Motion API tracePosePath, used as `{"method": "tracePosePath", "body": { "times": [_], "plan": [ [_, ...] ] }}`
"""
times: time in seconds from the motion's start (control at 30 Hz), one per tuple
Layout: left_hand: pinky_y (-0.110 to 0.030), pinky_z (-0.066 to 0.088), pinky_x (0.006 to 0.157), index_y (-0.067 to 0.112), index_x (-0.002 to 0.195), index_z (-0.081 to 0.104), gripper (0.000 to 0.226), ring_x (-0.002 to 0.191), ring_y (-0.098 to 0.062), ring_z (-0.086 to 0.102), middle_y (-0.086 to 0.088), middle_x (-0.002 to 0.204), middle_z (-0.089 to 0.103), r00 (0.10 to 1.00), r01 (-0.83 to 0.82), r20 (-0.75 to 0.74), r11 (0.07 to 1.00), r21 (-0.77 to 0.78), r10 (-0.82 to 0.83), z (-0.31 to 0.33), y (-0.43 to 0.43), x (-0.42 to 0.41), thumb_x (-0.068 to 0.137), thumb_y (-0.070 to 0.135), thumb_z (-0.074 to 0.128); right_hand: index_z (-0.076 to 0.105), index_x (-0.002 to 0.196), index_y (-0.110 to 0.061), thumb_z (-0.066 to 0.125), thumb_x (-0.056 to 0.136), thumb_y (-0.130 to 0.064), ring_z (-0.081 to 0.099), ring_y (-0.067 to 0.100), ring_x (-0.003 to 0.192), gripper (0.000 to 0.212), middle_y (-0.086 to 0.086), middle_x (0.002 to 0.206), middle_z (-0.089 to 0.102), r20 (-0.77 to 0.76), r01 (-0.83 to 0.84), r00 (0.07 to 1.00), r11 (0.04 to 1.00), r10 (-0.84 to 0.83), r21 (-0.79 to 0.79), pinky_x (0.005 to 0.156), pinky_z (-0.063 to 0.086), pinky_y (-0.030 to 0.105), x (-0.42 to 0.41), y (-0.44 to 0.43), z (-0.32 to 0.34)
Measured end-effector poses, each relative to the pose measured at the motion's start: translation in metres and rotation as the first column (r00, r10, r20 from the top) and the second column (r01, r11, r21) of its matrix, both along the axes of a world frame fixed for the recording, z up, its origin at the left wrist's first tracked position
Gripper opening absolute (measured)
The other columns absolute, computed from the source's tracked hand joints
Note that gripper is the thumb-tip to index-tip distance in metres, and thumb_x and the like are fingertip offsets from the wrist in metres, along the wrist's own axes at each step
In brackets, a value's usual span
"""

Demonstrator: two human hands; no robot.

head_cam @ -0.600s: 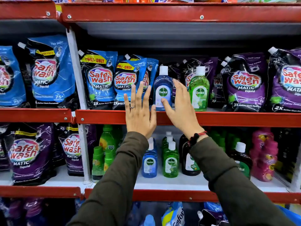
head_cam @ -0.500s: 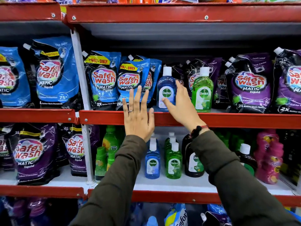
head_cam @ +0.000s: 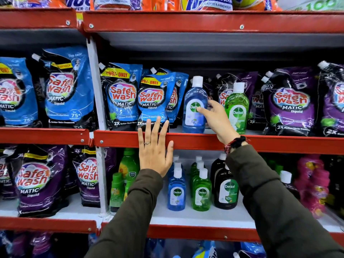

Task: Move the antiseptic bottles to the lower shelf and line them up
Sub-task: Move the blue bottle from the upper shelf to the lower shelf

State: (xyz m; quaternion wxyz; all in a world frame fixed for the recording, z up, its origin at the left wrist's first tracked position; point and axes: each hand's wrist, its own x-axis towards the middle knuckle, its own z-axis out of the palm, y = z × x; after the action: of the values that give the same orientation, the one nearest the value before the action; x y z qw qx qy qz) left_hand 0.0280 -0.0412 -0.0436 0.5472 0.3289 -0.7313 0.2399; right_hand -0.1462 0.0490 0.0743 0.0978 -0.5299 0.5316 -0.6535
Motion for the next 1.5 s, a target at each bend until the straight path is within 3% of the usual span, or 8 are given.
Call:
{"method": "tracePosePath", "body": {
  "times": [0.13, 0.43, 0.8, 0.93, 1.07, 1.17, 1.23, 1.5],
  "plan": [
    [-0.059, 0.006, 0.124, 0.020, 0.158, 0.022, 0.063, 0.155, -0.030, 0.009, -0.008, 0.166, 0.021, 1.000, 0.001, 0.008, 1.000, 0.007, -0.001, -0.001, 0.000, 0.000, 0.100, 0.040, 0.037, 0.061, 0.133, -0.010, 0.057, 0.103, -0.015, 0.072, 0.023, 0.117, 0.031, 0.009, 0.130, 0.072, -0.044, -0.025, 0.999, 0.999, 0.023, -0.039, 0.096, 0.061, 0.039, 0.006, 0.016, 0.010],
    [-0.055, 0.003, 0.125, 0.019, 0.158, 0.019, 0.064, 0.156, -0.029, 0.007, -0.006, 0.168, 0.017, 1.000, -0.007, 0.013, 0.998, 0.060, 0.006, 0.002, 0.011, 0.002, 0.100, 0.038, 0.036, 0.060, 0.130, -0.007, 0.055, 0.104, -0.013, 0.068, 0.008, 0.097, 0.027, 0.004, 0.120, 0.072, -0.038, -0.057, 0.998, 0.998, 0.056, -0.038, 0.061, 0.051, 0.006, 0.021, 0.047, 0.004],
    [-0.049, -0.002, 0.126, 0.017, 0.159, 0.017, 0.065, 0.156, -0.026, 0.002, -0.005, 0.168, 0.014, 0.999, 0.031, -0.009, 0.993, 0.111, -0.031, -0.027, 0.045, 0.013, 0.098, 0.031, 0.036, 0.060, 0.132, -0.010, 0.058, 0.102, -0.010, 0.071, 0.010, 0.101, 0.030, -0.001, 0.113, 0.073, 0.040, -0.128, 0.991, 0.992, 0.127, 0.008, 0.074, 0.058, 0.017, 0.028, 0.062, -0.066],
    [-0.049, -0.001, 0.126, 0.016, 0.158, 0.020, 0.064, 0.156, -0.026, 0.005, -0.005, 0.168, 0.016, 1.000, 0.026, 0.009, 0.988, 0.152, -0.028, -0.056, 0.049, 0.015, 0.099, 0.031, 0.039, 0.061, 0.121, -0.024, 0.064, 0.096, -0.015, 0.068, 0.028, 0.122, 0.027, 0.009, 0.127, 0.071, 0.078, -0.114, 0.991, 0.993, 0.113, 0.010, 0.103, 0.057, 0.047, 0.030, 0.062, -0.107],
    [-0.048, -0.004, 0.126, 0.017, 0.158, 0.021, 0.063, 0.156, -0.026, 0.005, -0.005, 0.168, 0.016, 0.999, 0.036, 0.028, 0.975, 0.219, -0.043, -0.086, 0.052, 0.016, 0.099, 0.030, 0.040, 0.062, 0.112, -0.043, 0.067, 0.086, -0.033, 0.065, 0.027, 0.127, 0.028, 0.007, 0.132, 0.070, 0.096, -0.102, 0.991, 0.994, 0.098, 0.036, 0.108, 0.054, 0.053, 0.032, 0.060, -0.149],
    [-0.049, -0.001, 0.126, 0.018, 0.157, 0.022, 0.062, 0.156, -0.025, 0.005, -0.005, 0.168, 0.017, 0.998, 0.040, 0.041, 0.957, 0.287, -0.054, -0.111, 0.052, 0.018, 0.099, 0.030, 0.039, 0.062, 0.122, -0.031, 0.066, 0.096, -0.018, 0.061, 0.029, 0.130, 0.029, 0.010, 0.135, 0.067, 0.102, -0.103, 0.990, 0.991, 0.094, 0.081, 0.111, 0.051, 0.053, 0.029, 0.052, -0.181],
    [-0.049, 0.005, 0.126, 0.018, 0.157, 0.024, 0.060, 0.156, -0.025, 0.008, -0.004, 0.167, 0.020, 0.997, 0.049, 0.045, 0.941, 0.334, -0.067, -0.131, 0.052, 0.021, 0.100, 0.031, 0.038, 0.058, 0.134, -0.021, 0.066, 0.095, -0.022, 0.059, 0.028, 0.134, 0.039, 0.009, 0.139, 0.065, 0.088, -0.094, 0.993, 0.988, 0.083, 0.126, 0.113, 0.048, 0.053, 0.028, 0.046, -0.202],
    [-0.044, 0.041, 0.108, 0.014, 0.130, 0.057, 0.046, 0.124, -0.031, 0.054, -0.008, 0.133, 0.061, 0.990, -0.023, 0.132, 0.842, 0.539, -0.058, -0.216, 0.049, 0.027, 0.096, 0.038, 0.038, 0.054, 0.133, -0.008, 0.064, 0.098, -0.007, 0.058, 0.028, 0.131, 0.036, 0.013, 0.136, 0.063, 0.052, -0.075, 0.997, 0.963, 0.064, 0.257, 0.112, 0.049, 0.045, 0.034, 0.023, -0.256]
  ]
}}
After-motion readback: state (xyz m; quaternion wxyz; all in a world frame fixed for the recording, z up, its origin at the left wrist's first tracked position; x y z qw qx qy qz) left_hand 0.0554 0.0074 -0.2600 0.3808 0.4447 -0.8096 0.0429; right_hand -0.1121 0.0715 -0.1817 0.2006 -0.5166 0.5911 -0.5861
